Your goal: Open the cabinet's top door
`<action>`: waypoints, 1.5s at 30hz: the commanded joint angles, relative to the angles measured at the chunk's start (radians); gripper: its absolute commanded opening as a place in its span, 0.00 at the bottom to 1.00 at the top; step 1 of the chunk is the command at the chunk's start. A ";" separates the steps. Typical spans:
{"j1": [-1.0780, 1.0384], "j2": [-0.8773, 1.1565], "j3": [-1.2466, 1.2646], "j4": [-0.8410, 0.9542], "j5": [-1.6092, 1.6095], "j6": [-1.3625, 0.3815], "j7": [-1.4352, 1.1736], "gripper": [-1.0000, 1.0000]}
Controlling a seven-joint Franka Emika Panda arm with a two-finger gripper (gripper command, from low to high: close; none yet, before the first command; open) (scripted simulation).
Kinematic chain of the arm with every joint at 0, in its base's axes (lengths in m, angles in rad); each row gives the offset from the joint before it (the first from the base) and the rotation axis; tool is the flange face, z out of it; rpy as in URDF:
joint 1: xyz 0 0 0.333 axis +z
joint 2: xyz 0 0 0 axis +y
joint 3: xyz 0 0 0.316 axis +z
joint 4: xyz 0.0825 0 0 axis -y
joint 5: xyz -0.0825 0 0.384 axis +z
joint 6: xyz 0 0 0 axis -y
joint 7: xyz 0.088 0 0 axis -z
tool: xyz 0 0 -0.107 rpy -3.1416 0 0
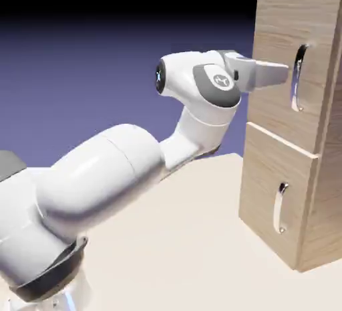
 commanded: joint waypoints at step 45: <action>0.139 0.523 0.541 -0.267 0.372 -1.530 0.690 0.00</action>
